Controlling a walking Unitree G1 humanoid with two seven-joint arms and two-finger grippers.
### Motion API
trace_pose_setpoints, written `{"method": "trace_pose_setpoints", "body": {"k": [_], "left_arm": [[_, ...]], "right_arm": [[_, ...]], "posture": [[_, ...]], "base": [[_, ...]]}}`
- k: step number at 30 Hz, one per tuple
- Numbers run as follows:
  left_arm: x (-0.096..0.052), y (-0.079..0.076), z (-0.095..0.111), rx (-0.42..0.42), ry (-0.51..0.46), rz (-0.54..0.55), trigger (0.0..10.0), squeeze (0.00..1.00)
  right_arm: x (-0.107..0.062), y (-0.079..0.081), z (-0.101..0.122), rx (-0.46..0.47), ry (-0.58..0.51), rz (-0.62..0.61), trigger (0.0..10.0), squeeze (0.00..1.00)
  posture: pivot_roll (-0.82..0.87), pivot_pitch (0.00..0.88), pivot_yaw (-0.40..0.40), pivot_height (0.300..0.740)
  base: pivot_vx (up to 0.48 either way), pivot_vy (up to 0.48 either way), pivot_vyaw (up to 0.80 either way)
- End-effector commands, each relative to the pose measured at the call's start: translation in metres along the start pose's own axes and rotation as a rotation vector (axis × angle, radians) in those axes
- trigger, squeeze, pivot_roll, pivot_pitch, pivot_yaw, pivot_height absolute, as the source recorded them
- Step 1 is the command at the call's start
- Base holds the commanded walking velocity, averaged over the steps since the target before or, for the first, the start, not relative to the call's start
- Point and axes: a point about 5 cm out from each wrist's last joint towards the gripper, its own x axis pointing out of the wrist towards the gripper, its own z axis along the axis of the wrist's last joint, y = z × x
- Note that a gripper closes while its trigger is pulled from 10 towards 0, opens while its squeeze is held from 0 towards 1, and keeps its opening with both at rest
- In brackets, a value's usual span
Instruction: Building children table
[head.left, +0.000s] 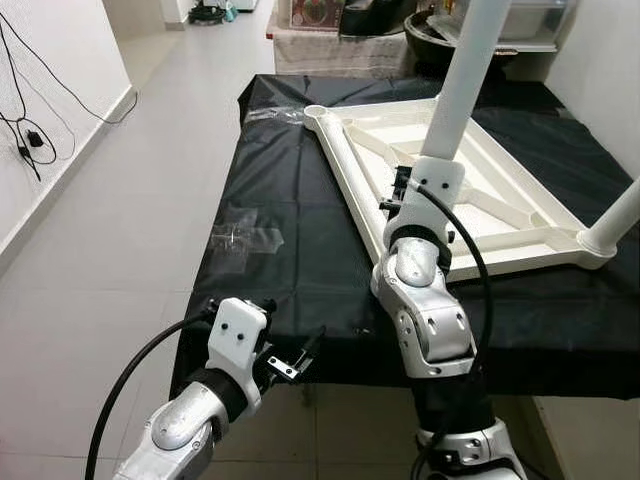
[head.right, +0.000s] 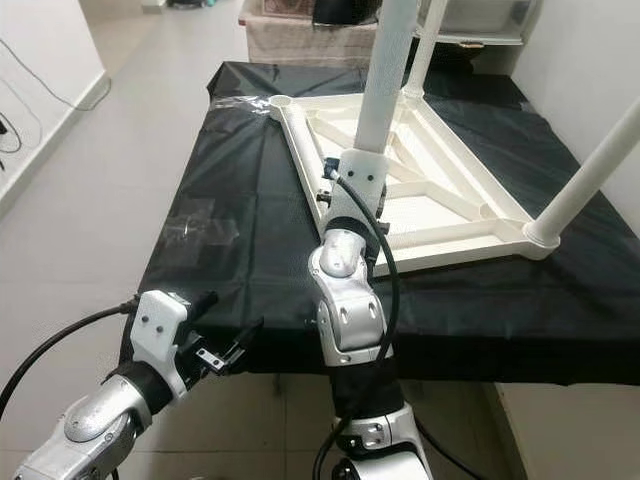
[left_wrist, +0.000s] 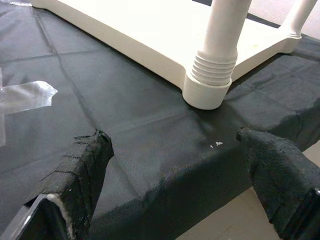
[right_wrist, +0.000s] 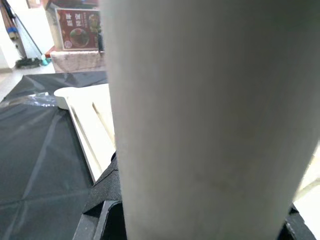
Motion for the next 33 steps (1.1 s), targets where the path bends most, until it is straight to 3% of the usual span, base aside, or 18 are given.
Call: {"method": "trace_pose_setpoints", "body": {"k": [1, 4, 5, 9, 12, 13, 14, 16, 19, 21, 24, 25, 26, 27, 32, 33], "left_arm": [[-0.002, -0.002, -0.005, 0.0, 0.018, -0.003, 10.0, 0.0], [-0.002, -0.002, -0.006, -0.002, 0.019, -0.005, 10.0, 0.0], [-0.001, -0.003, -0.007, -0.002, 0.019, -0.008, 10.0, 0.0], [-0.001, -0.003, -0.007, -0.002, 0.019, -0.01, 10.0, 0.0], [-0.001, -0.004, -0.008, -0.003, 0.02, -0.01, 10.0, 0.0], [0.0, -0.003, -0.007, 0.003, 0.017, -0.015, 10.0, 0.0], [0.0, -0.003, -0.007, 0.003, 0.017, -0.015, 10.0, 0.0], [0.001, -0.002, -0.007, 0.009, 0.015, -0.018, 10.0, 0.0], [0.002, -0.001, -0.006, 0.013, 0.014, -0.02, 10.0, 0.0], [0.004, -0.001, -0.005, 0.009, 0.012, -0.014, 10.0, 0.0], [0.009, -0.004, -0.001, 0.021, 0.011, -0.006, 10.0, 0.0], [0.01, -0.005, 0.001, 0.023, 0.01, -0.005, 10.0, 0.72], [0.01, -0.005, 0.001, 0.023, 0.01, -0.005, 10.0, 0.72], [0.013, -0.005, 0.003, 0.036, 0.015, -0.003, 10.0, 1.0], [0.023, -0.001, 0.008, 0.136, 0.046, 0.002, 10.0, 1.0], [0.027, -0.004, 0.01, 0.147, 0.057, -0.029, 10.0, 0.0]], "right_arm": [[-0.017, 0.019, -0.014, 0.09, 0.117, 0.016, 10.0, 0.0], [-0.015, 0.02, -0.007, 0.118, 0.094, 0.047, 10.0, 0.0], [-0.013, 0.026, 0.003, 0.206, 0.062, 0.176, 10.0, 0.0], [-0.013, 0.033, 0.01, 0.301, 0.053, 0.313, 10.0, 0.0], [-0.014, 0.035, 0.01, 0.327, 0.068, 0.35, 10.0, 0.0], [-0.025, 0.05, 0.002, 0.35, 0.173, 0.613, 10.0, 0.0], [-0.025, 0.05, 0.002, 0.35, 0.173, 0.613, 10.0, 0.0], [-0.033, 0.056, 0.001, 0.395, 0.217, 0.781, 10.0, 0.0], [-0.033, 0.055, 0.01, 0.426, 0.168, 0.848, 10.0, 0.0], [-0.031, 0.053, 0.023, 0.497, 0.116, 0.916, 10.0, 0.0], [-0.031, 0.05, 0.041, 0.541, 0.029, 1.062, 10.0, 0.0], [-0.03, 0.048, 0.045, 0.548, 0.004, 1.099, 10.0, 0.0], [-0.03, 0.048, 0.045, 0.548, 0.004, 1.099, 10.0, 0.0], [-0.028, 0.045, 0.049, 0.55, -0.011, 1.146, 10.0, 0.0], [-0.031, 0.044, 0.046, 0.478, -0.004, 1.237, 10.0, 0.0], [-0.033, 0.044, 0.043, 0.472, 0.009, 1.253, 10.0, 0.0]], "posture": [[0.07, 0.124, -0.042, 0.74], [0.07, 0.122, -0.043, 0.74], [0.07, 0.114, -0.041, 0.74], [0.07, 0.107, -0.041, 0.74], [0.07, 0.107, -0.041, 0.74], [0.06, 0.088, -0.038, 0.74], [0.06, 0.088, -0.038, 0.74], [0.06, 0.084, -0.039, 0.74], [0.06, 0.087, -0.041, 0.74], [0.06, 0.089, -0.038, 0.74], [0.07, 0.086, -0.04, 0.74], [0.07, 0.085, -0.041, 0.74], [0.07, 0.085, -0.041, 0.74], [0.07, 0.084, -0.043, 0.74], [0.07, 0.08, -0.045, 0.74], [0.07, 0.078, -0.045, 0.74]], "base": [[0.0, 0.0, 0.0], [0.0, 0.0, 0.0], [0.0, 0.0, 0.0], [0.0, 0.0, 0.0], [0.0, 0.0, 0.0], [0.0, 0.0, 0.0], [0.0, 0.0, 0.0], [0.0, 0.0, 0.0], [0.0, 0.0, 0.0], [0.0, 0.0, 0.0], [0.0, 0.0, 0.0], [0.0, 0.0, 0.0], [0.0, 0.0, 0.0], [0.0, 0.0, 0.0], [0.0, 0.0, 0.0], [0.0, 0.0, 0.0]]}}
